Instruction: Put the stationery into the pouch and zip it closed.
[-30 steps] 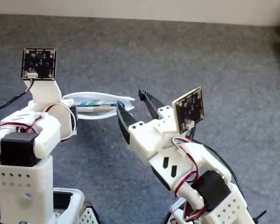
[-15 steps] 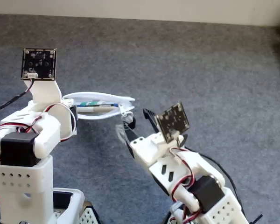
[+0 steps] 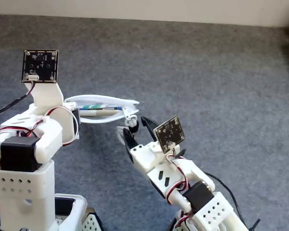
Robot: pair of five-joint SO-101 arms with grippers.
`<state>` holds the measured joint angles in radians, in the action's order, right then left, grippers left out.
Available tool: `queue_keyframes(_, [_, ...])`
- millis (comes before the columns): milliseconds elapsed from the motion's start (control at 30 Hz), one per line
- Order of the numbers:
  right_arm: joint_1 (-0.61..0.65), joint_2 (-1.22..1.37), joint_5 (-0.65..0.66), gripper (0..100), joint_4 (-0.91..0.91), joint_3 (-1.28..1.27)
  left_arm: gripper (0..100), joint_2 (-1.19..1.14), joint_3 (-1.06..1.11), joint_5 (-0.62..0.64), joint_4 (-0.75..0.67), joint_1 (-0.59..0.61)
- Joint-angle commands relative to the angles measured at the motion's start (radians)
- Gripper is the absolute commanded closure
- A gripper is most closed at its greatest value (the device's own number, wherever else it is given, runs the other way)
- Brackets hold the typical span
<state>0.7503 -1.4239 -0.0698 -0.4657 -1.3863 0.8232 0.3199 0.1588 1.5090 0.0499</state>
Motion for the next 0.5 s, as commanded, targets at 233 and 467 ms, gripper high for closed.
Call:
queue_keyframes(233, [-0.013,-0.022,0.014,84.2,0.045,0.015,99,0.001,0.004,-0.009,0.003,0.01])
queue_keyframes(467, [-0.013,-0.022,0.014,84.8,0.044,0.013,99,0.001,0.005,-0.009,0.002,0.01])
